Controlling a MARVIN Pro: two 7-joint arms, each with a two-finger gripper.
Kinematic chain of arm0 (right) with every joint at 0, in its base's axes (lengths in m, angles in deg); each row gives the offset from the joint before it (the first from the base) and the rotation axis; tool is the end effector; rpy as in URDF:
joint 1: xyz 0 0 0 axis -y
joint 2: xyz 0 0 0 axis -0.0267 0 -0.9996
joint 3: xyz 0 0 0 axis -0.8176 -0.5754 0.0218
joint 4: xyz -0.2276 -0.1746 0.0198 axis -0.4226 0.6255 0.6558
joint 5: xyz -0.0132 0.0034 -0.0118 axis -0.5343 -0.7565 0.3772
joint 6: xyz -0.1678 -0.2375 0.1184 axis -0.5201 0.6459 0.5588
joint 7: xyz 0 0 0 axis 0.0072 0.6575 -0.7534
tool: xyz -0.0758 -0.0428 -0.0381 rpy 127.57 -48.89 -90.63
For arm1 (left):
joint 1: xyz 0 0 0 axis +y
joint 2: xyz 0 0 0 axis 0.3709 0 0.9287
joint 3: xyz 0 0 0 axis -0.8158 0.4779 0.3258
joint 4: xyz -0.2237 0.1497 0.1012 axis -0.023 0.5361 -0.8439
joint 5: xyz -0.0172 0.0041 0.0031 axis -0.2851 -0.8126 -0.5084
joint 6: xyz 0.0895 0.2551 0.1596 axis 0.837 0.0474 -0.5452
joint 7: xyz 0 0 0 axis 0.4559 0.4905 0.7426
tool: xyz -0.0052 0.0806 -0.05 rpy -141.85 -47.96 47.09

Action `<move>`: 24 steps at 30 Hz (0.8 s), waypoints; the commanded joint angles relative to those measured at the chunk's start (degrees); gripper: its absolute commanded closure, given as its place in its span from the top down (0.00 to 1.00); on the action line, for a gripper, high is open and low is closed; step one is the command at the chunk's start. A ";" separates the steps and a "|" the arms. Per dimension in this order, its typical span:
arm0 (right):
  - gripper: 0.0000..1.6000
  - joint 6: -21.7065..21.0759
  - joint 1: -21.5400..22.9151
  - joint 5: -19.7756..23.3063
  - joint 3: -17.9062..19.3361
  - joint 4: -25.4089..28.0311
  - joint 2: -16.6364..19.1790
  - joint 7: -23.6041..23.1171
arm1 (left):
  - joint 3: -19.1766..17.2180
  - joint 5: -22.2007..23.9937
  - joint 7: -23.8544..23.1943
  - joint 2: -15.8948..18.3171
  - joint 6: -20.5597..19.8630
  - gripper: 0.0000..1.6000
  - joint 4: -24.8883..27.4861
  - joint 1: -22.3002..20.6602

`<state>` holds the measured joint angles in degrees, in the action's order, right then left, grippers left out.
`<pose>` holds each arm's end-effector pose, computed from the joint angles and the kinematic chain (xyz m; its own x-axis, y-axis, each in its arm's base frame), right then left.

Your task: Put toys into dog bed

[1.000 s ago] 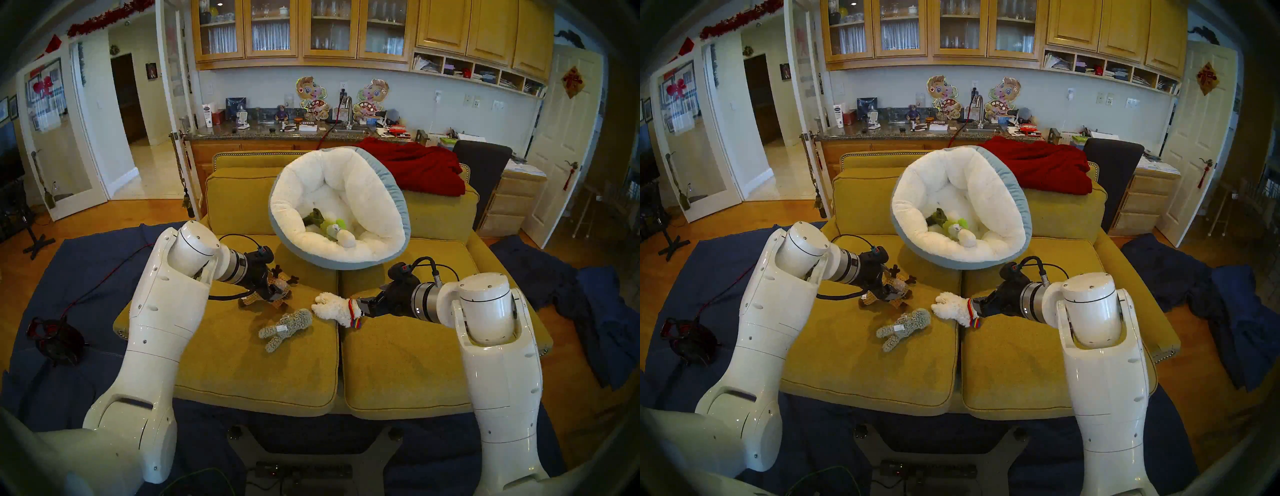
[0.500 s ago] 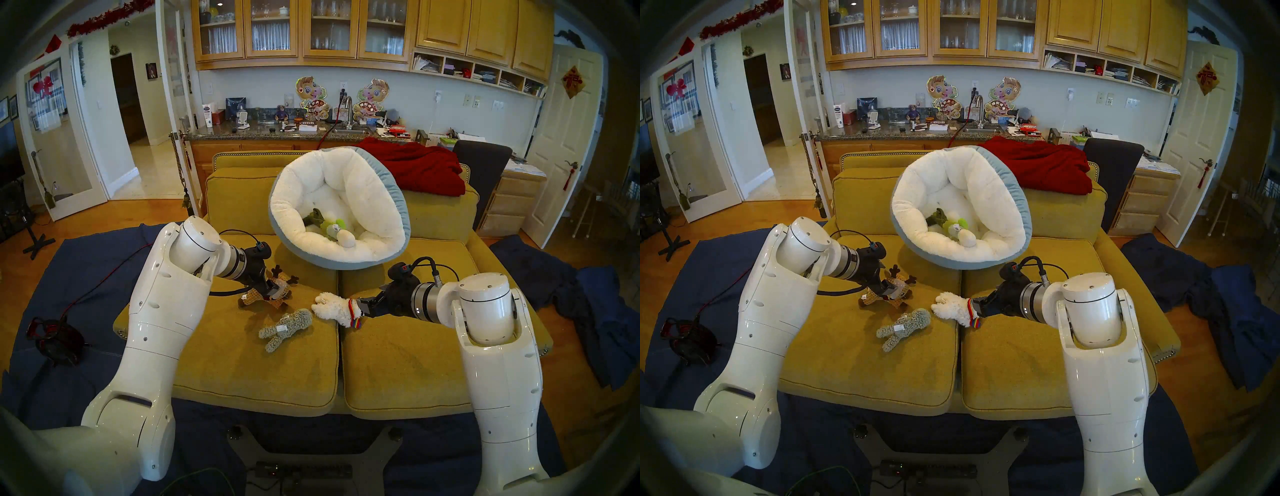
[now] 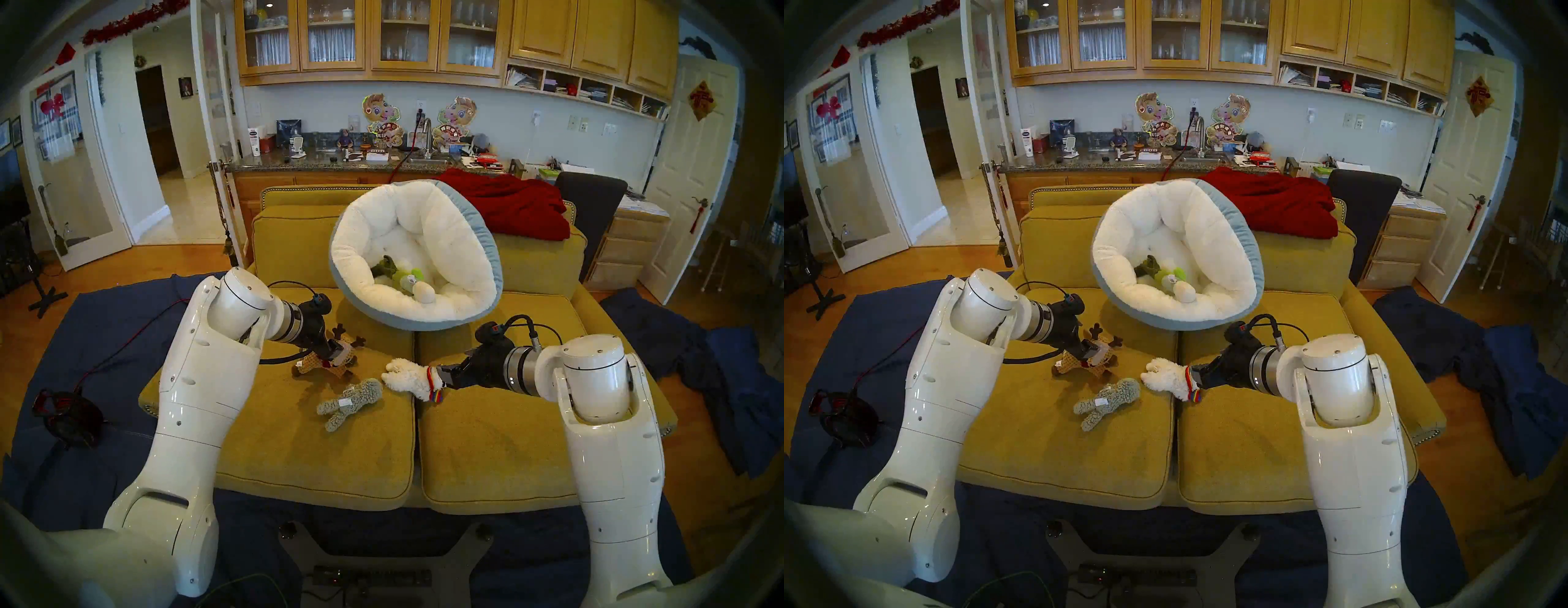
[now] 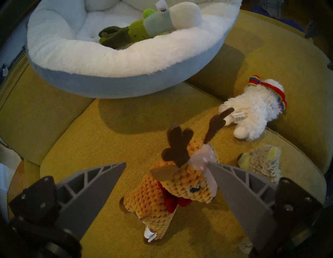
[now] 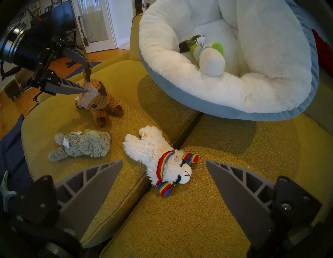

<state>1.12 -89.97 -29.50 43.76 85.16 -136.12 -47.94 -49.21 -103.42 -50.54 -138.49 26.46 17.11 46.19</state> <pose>0.3698 -0.0035 -0.2391 0.5090 0.3290 0.7954 0.5621 -0.8269 -0.0177 0.4775 0.0190 -0.2334 0.4027 -0.6642 0.6299 -0.7131 -0.6590 -0.2390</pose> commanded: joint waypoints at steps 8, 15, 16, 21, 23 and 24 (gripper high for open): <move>1.00 0.10 1.09 0.10 -0.14 1.53 -0.14 0.03 | 0.45 7.52 -3.49 1.78 -3.33 1.00 -2.08 -2.94; 1.00 0.12 1.09 0.12 -0.14 1.51 -0.13 0.03 | 2.88 12.34 -2.41 4.11 -3.94 1.00 -4.30 -4.38; 1.00 0.12 1.09 0.12 -0.14 1.50 -0.13 0.03 | 3.44 13.51 -1.45 4.55 -3.81 1.00 -4.59 -4.52; 1.00 0.13 1.09 0.13 -0.14 1.50 -0.13 0.03 | 5.24 16.11 -1.16 6.09 -3.96 1.00 -5.74 -5.52; 1.00 0.13 1.09 0.14 -0.14 1.49 -0.13 0.03 | 5.94 17.24 -0.84 6.65 -4.15 1.00 -6.12 -5.86; 1.00 0.13 1.09 0.14 -0.14 1.49 -0.13 0.03 | 6.26 17.15 -1.53 6.94 -4.18 1.00 -6.29 -6.14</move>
<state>1.12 -89.98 -29.45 43.74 85.16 -136.09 -47.94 -44.30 -89.78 -45.92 -134.11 22.05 10.73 44.06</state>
